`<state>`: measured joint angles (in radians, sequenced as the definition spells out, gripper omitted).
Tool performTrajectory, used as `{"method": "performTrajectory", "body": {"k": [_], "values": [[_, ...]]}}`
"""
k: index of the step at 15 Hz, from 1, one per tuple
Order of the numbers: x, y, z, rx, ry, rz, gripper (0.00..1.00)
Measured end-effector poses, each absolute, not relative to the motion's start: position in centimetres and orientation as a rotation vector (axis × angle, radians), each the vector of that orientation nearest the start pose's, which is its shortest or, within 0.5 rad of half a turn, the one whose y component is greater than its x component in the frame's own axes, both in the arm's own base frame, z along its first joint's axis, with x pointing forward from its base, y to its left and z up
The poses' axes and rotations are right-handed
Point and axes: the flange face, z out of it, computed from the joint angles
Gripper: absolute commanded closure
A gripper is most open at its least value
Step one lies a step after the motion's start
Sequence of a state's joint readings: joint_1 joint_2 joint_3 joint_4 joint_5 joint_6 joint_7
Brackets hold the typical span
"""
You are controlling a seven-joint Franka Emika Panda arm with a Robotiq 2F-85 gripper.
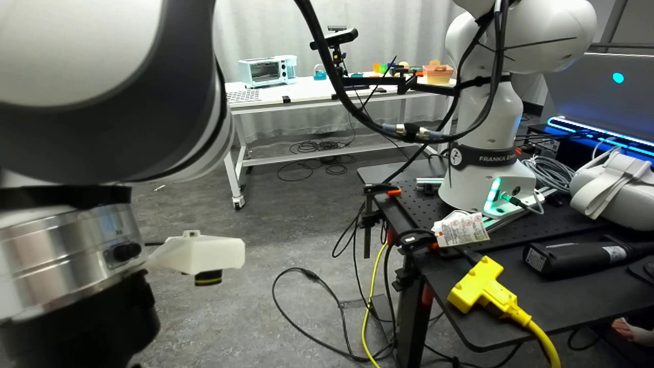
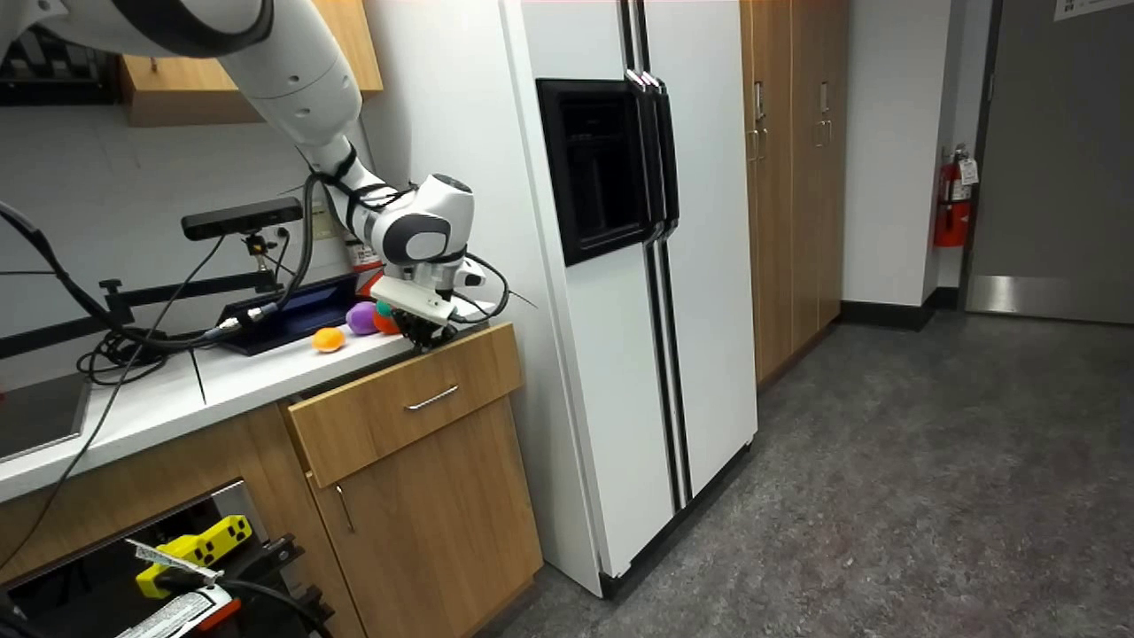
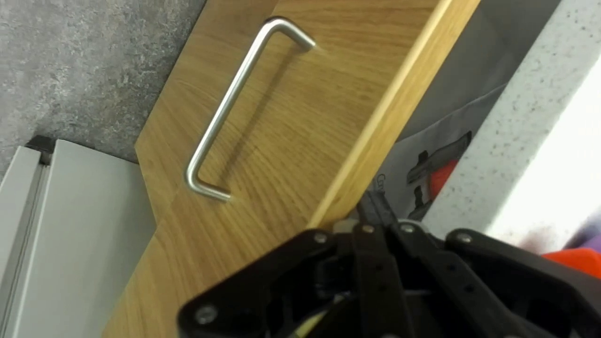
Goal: Open the drawer
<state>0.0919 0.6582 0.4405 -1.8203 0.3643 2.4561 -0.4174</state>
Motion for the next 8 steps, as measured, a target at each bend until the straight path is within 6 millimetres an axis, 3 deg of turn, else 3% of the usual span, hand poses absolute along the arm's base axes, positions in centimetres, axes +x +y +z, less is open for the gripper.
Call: {"method": "performTrajectory", "body": {"k": [4, 8], "values": [[57.9, 29.0, 20.7, -2.626, -0.744, 0.029, 1.00], [57.5, 24.7, 21.3, -2.796, -0.740, 0.038, 1.00]]}}
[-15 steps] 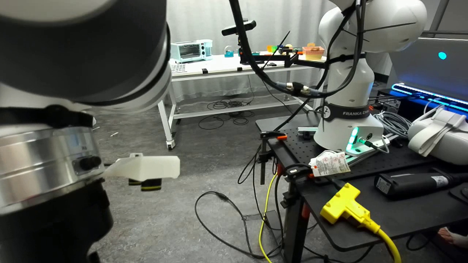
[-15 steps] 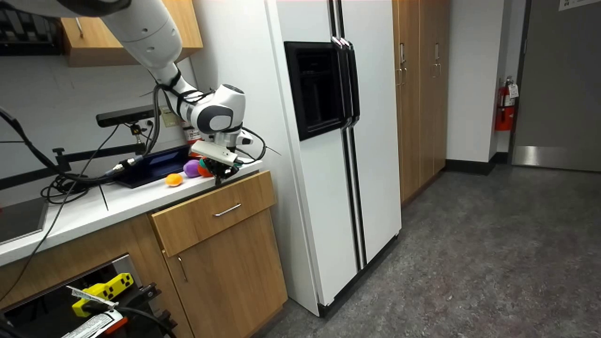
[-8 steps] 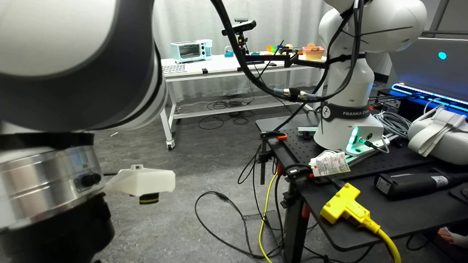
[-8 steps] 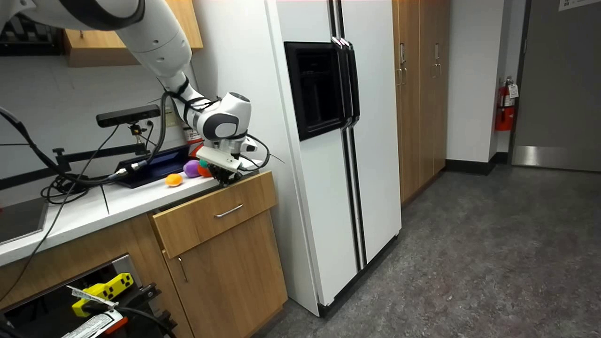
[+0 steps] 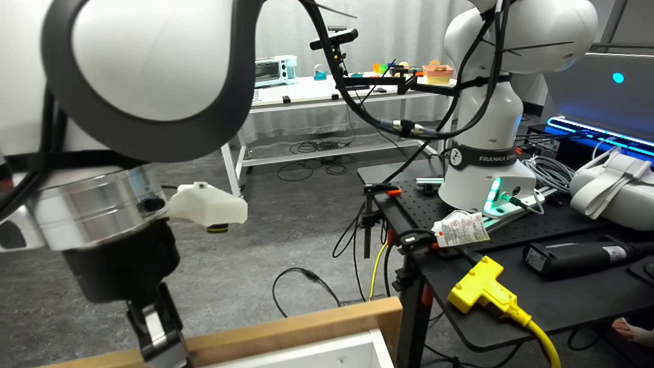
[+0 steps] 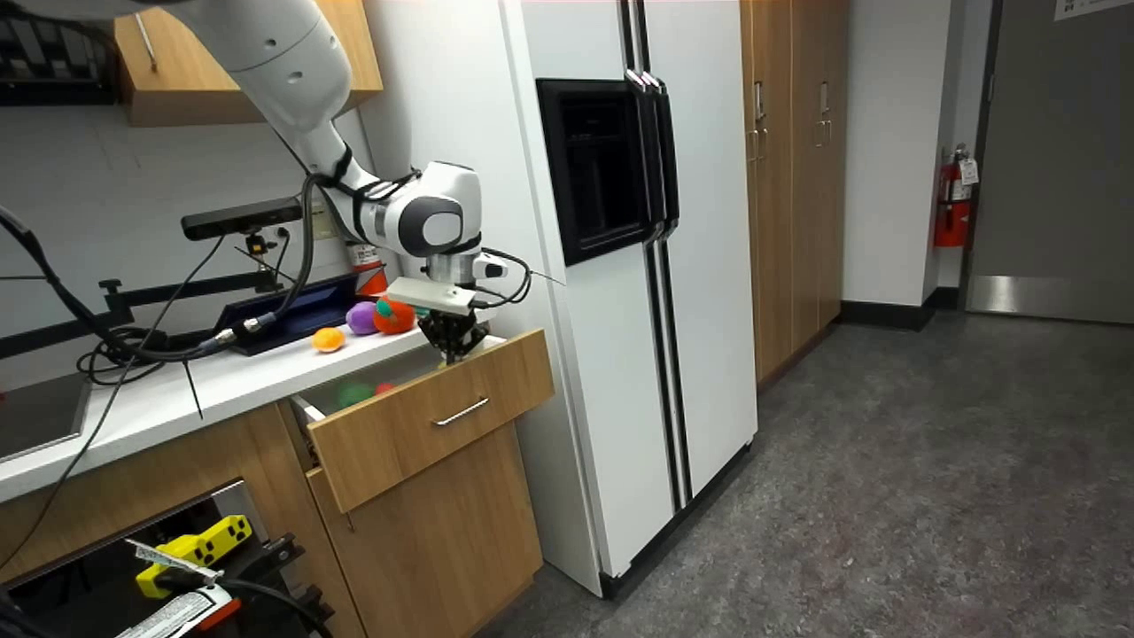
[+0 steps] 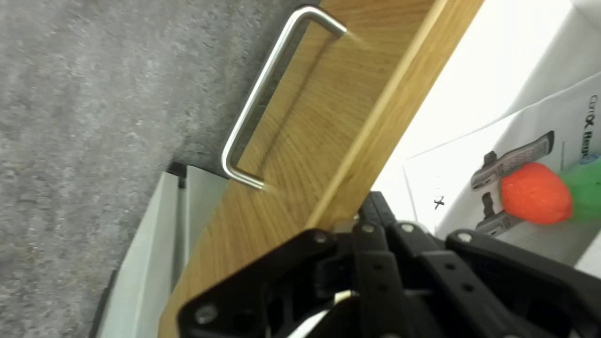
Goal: Open the drawer
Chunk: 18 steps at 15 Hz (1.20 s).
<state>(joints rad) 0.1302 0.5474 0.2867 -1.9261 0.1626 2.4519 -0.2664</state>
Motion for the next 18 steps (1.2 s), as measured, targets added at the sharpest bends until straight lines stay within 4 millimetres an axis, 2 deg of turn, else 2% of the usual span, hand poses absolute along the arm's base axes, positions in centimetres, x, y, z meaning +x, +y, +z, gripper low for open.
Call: {"method": "performTrajectory", "body": {"k": [6, 10, 14, 18], "values": [[55.5, 15.6, 21.4, -3.041, -0.628, 0.104, 1.00], [53.3, 11.8, 21.3, -3.138, -0.541, 0.181, 1.00], [51.5, 10.8, 21.9, -3.181, -0.518, 0.231, 1.00], [50.7, 12.4, 24.5, -3.209, -0.599, 0.165, 1.00]]}}
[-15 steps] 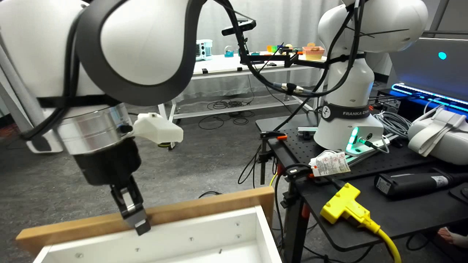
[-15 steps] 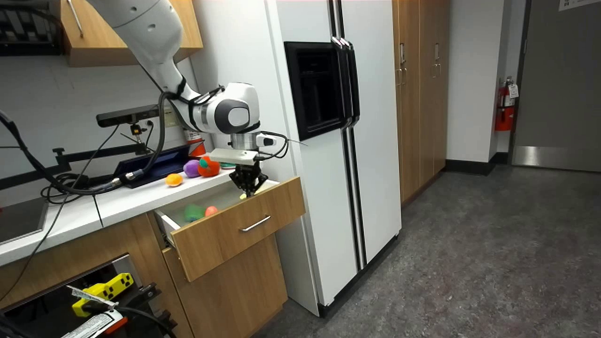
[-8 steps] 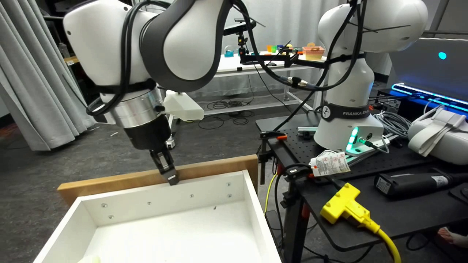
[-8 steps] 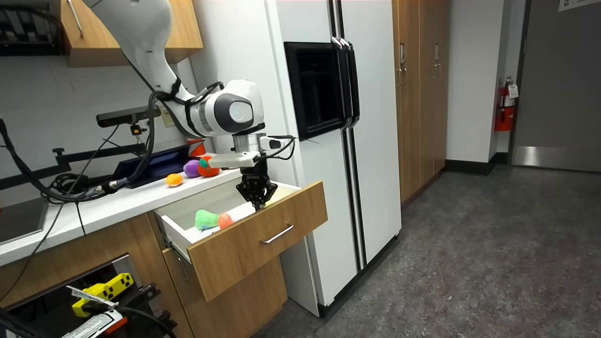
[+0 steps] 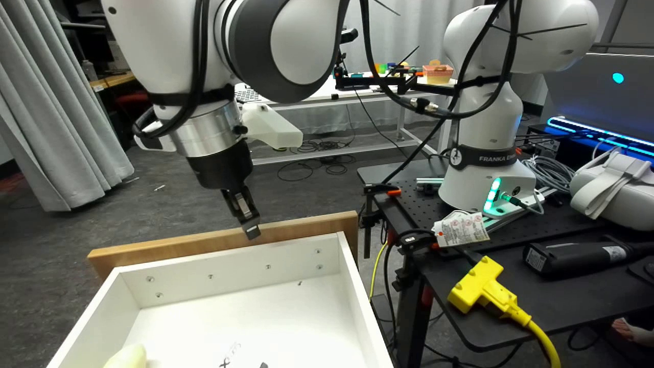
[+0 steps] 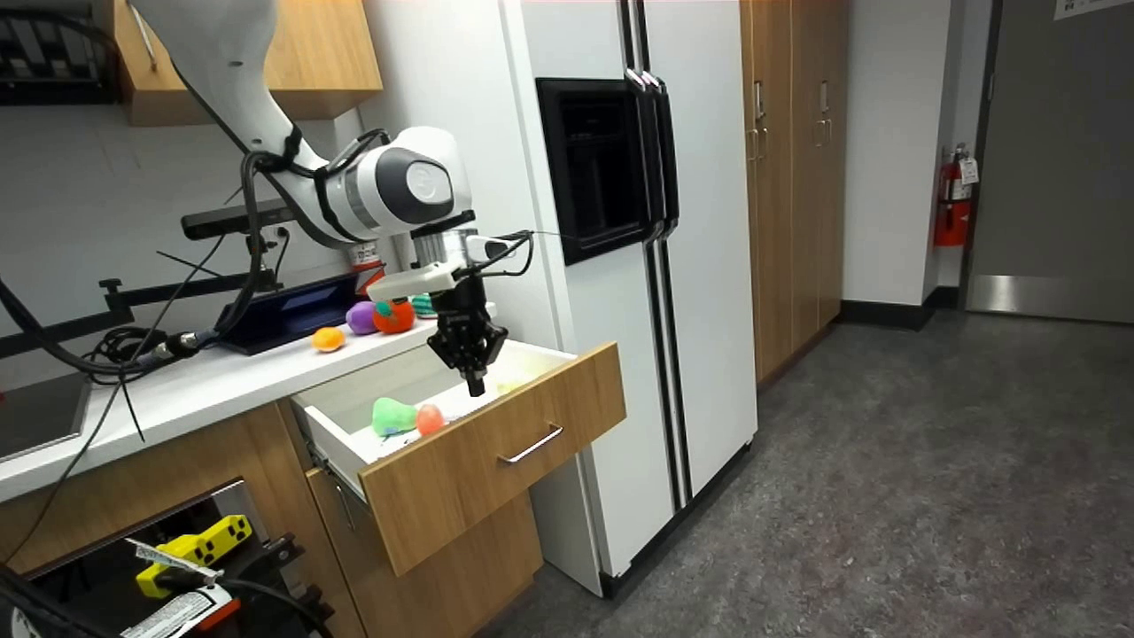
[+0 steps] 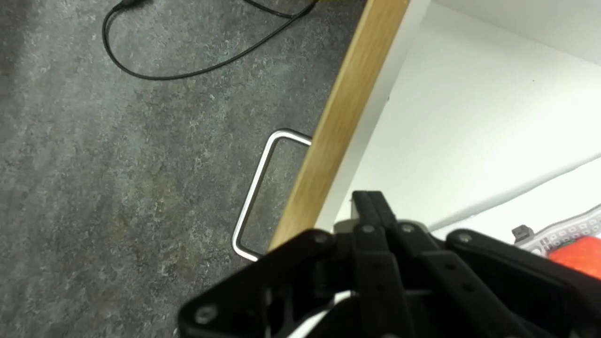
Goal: Open the drawer
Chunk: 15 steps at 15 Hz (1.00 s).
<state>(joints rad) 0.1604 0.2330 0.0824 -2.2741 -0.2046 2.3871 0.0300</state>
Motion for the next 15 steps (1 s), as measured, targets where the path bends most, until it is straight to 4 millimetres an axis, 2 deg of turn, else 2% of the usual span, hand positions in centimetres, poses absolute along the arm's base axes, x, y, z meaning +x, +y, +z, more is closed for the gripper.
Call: {"method": "performTrajectory", "body": {"k": [7, 12, 13, 15], "values": [[49.6, 18.2, 30.7, -3.178, -0.768, -0.081, 1.00], [50.1, 20.4, 33.3, -3.106, -0.811, -0.333, 1.00], [50.2, 20.6, 33.5, -3.089, -0.814, -0.379, 0.81], [50.2, 20.9, 33.6, -3.058, -0.818, -0.457, 0.66]]}}
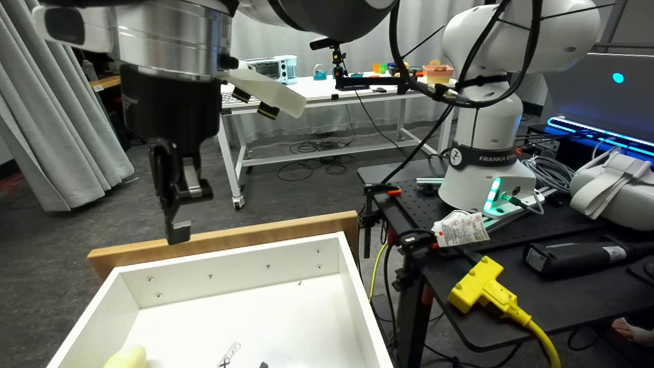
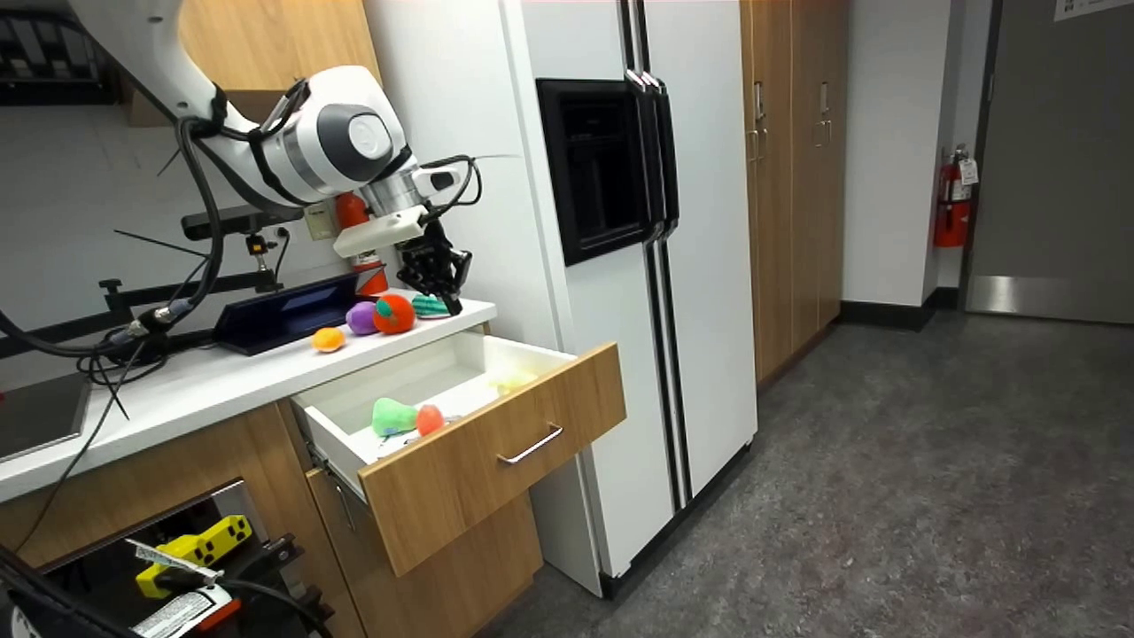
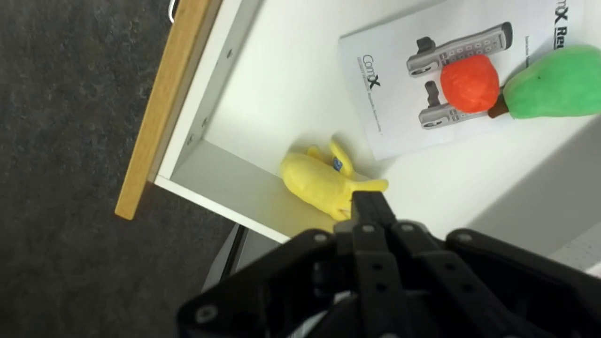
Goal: Open the drawer
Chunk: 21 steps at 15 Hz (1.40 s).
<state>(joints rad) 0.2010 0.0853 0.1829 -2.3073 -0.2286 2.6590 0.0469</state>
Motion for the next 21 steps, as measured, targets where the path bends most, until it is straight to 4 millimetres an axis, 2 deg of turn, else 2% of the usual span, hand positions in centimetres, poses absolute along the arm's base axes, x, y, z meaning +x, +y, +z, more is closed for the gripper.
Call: {"method": "performTrajectory", "body": {"k": [6, 9, 21], "values": [[50.4, 21.6, 34.4, -3.019, -0.808, -0.540, 0.19], [50.5, 22.0, 34.7, -2.997, -0.789, -0.560, 0.00], [50.7, 21.8, 34.8, -2.936, -0.711, -0.546, 0.00]]}}
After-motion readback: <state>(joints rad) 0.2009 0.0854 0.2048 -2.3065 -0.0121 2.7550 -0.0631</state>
